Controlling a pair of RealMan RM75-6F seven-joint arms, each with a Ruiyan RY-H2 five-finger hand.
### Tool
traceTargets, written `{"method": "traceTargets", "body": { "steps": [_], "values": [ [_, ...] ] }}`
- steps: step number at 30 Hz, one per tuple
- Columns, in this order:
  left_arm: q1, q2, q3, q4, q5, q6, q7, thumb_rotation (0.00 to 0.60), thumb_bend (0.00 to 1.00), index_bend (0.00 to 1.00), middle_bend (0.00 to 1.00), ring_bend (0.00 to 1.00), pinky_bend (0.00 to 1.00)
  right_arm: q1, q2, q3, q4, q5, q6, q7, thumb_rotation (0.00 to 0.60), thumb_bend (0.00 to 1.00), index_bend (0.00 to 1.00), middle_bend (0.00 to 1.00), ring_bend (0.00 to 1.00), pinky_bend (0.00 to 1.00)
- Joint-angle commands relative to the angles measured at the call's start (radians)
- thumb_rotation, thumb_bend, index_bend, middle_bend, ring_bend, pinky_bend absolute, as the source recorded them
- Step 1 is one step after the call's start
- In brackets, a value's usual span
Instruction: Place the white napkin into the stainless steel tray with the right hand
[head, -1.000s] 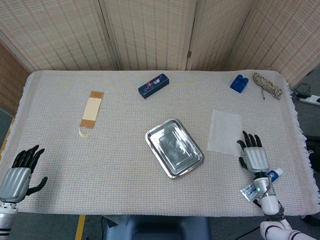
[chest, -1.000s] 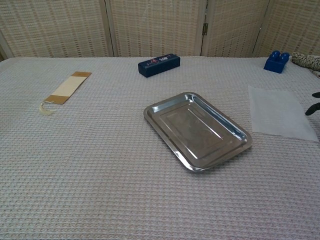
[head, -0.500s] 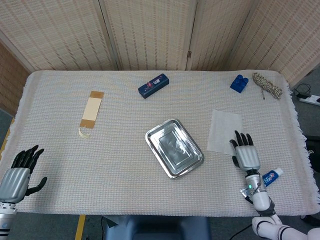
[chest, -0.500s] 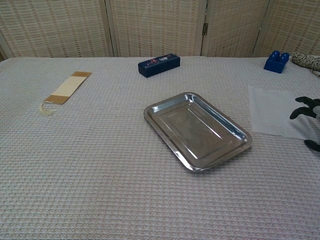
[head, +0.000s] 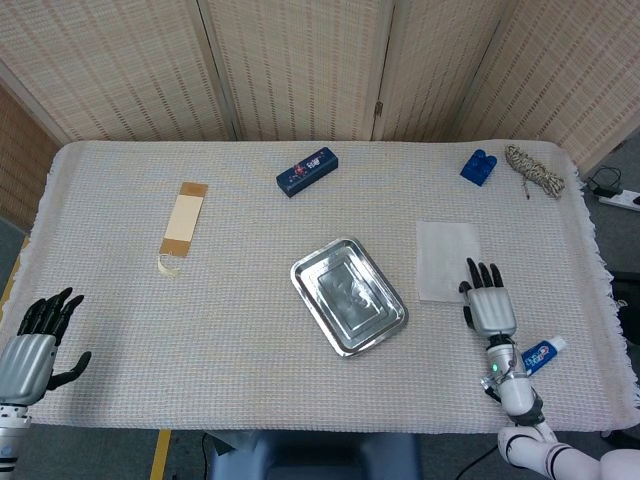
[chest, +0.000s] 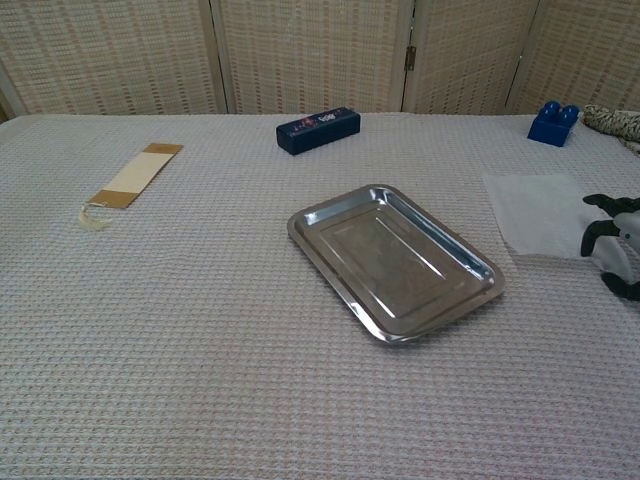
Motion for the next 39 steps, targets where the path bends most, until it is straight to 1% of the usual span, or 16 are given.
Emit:
{"method": "traceTargets", "body": {
  "steps": [1, 7, 15, 19, 25, 29, 34, 39],
  "values": [
    [0.0, 0.0, 0.0, 0.001, 0.0, 0.0, -0.001, 0.6, 0.4, 0.0, 0.0, 0.0, 0.0, 0.001, -0.004, 0.0, 0.008, -0.001, -0.001, 0.011, 0.6, 0.45, 0.5, 0.05, 0.0, 0.0],
    [-0.001, 0.0, 0.002, 0.0, 0.002, -0.002, 0.001, 0.6, 0.4, 0.0, 0.0, 0.0, 0.0, -0.009, -0.005, -0.001, 0.022, -0.021, 0.035, 0.066, 0.6, 0.45, 0.62, 0.15, 0.06, 0.0],
    [-0.002, -0.001, 0.003, -0.001, 0.001, -0.004, 0.006, 0.6, 0.4, 0.0, 0.0, 0.0, 0.0, -0.017, 0.005, 0.0, 0.023, -0.021, 0.045, 0.077, 0.6, 0.45, 0.71, 0.22, 0.09, 0.0],
    [-0.001, 0.0, 0.003, -0.003, 0.005, 0.0, 0.005, 0.6, 0.4, 0.0, 0.0, 0.0, 0.0, -0.02, 0.011, 0.0, 0.014, -0.021, 0.048, 0.082, 0.6, 0.46, 0.72, 0.23, 0.1, 0.0],
    [0.0, 0.001, 0.004, -0.004, 0.008, 0.004, 0.004, 0.6, 0.4, 0.0, 0.0, 0.0, 0.0, -0.03, 0.032, 0.005, -0.019, -0.037, 0.089, 0.114, 0.6, 0.5, 0.73, 0.23, 0.11, 0.0],
    [0.001, 0.001, 0.005, -0.005, 0.01, 0.006, 0.003, 0.6, 0.4, 0.0, 0.0, 0.0, 0.0, -0.036, 0.061, 0.016, -0.064, -0.056, 0.135, 0.139, 0.6, 0.52, 0.73, 0.23, 0.11, 0.0],
    [0.001, 0.001, 0.005, -0.006, 0.01, 0.005, 0.007, 0.6, 0.4, 0.0, 0.0, 0.0, 0.0, -0.046, 0.117, 0.035, -0.161, -0.096, 0.228, 0.164, 0.6, 0.52, 0.75, 0.25, 0.12, 0.0],
    [0.001, 0.001, 0.006, -0.007, 0.01, 0.005, 0.009, 0.6, 0.4, 0.0, 0.0, 0.0, 0.0, -0.054, 0.146, 0.036, -0.215, -0.106, 0.254, 0.164, 0.6, 0.53, 0.76, 0.26, 0.12, 0.0]
  ]
}}
